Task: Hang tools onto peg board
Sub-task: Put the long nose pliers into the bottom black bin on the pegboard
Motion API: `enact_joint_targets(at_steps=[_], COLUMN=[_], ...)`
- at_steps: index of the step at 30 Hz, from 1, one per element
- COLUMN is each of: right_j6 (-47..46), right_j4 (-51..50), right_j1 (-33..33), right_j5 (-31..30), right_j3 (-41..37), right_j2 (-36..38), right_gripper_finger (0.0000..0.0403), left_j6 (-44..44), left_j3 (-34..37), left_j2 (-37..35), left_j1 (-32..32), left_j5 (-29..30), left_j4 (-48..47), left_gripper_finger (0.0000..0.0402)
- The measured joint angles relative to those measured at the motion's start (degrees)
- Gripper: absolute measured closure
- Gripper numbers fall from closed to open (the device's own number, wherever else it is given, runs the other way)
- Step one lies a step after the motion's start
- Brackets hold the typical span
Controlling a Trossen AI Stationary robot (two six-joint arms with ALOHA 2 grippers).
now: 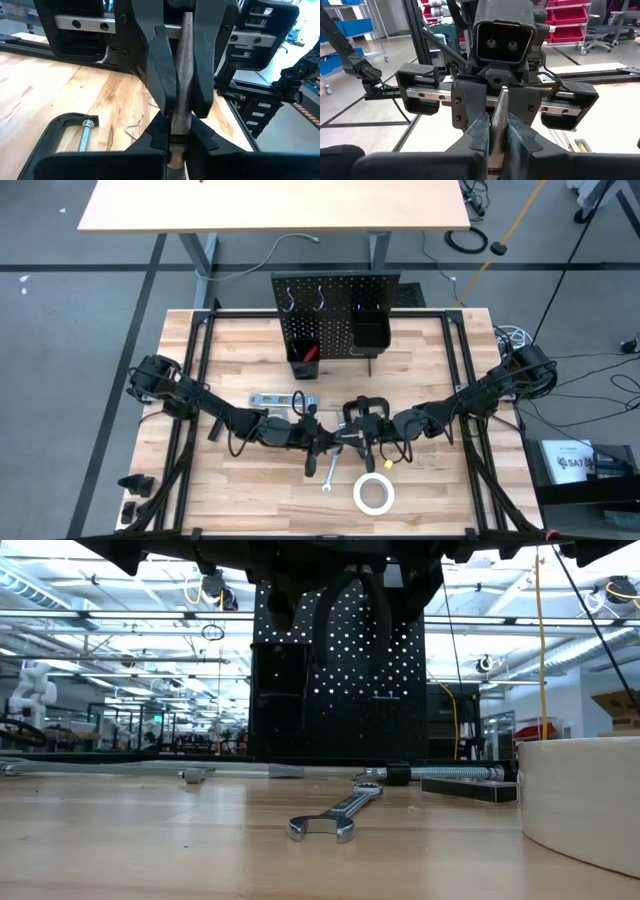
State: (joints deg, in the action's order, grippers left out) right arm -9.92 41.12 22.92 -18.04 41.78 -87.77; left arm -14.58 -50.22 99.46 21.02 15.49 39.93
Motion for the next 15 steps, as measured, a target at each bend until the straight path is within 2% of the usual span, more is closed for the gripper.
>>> enact_joint_targets(at_steps=[8,15], right_j6=[0.5,0.7], right_j4=[0.1,-3.3], right_j1=[0.0,0.1], right_j5=[0.0,0.3], right_j3=[0.0,0.0], right_j2=[0.0,1.3], right_gripper_finger=[0.0277,0.0240], left_j6=[-0.3,1.6], left_j3=[0.1,0.1], left_j2=[0.0,-1.8], left_j1=[0.1,0.1], left_j5=[1.0,1.8], left_j4=[-0.1,-1.4], left_gripper_finger=[0.0375,0.0375])
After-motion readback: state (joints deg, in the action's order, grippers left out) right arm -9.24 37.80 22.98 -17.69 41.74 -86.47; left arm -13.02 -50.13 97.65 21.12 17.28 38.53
